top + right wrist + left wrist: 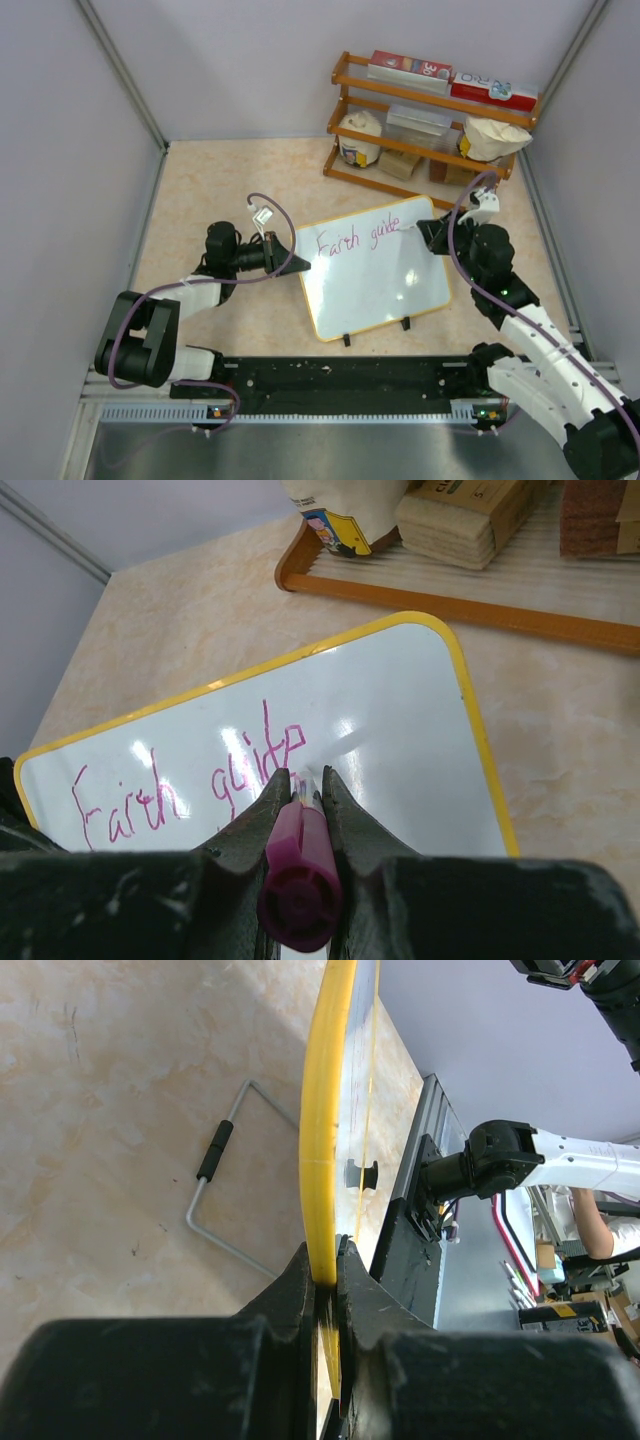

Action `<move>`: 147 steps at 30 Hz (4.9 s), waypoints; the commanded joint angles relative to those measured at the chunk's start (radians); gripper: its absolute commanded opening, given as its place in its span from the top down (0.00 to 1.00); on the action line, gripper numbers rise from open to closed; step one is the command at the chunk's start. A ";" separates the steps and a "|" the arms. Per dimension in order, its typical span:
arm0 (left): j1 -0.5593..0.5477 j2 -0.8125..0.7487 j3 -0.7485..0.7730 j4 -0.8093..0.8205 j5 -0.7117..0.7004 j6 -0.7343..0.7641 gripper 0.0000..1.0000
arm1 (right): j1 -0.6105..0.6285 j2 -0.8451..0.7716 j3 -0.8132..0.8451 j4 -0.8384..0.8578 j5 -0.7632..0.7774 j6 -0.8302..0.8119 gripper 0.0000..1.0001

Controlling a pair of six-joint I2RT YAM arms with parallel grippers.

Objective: Write a sentence on the whiteboard

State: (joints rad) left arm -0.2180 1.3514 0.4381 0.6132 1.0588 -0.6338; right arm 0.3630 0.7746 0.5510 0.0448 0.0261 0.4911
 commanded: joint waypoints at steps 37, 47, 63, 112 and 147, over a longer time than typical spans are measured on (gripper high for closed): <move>-0.017 0.014 0.016 0.008 -0.003 0.097 1.00 | -0.033 0.058 0.102 0.033 0.025 -0.036 1.00; -0.017 0.018 0.017 0.008 -0.003 0.095 1.00 | -0.033 0.060 0.076 0.018 -0.015 -0.036 1.00; -0.017 0.018 0.017 0.008 -0.002 0.097 1.00 | -0.041 0.034 0.049 -0.017 0.017 -0.042 1.00; -0.017 0.017 0.017 -0.001 -0.005 0.102 1.00 | -0.055 -0.041 0.012 0.041 -0.057 0.033 1.00; -0.018 0.023 0.016 0.017 -0.003 0.091 1.00 | -0.038 -0.161 -0.022 -0.063 -0.252 -0.013 1.00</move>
State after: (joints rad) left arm -0.2180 1.3598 0.4435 0.6140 1.0687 -0.6254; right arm 0.3176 0.6098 0.5304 -0.0547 -0.1963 0.4908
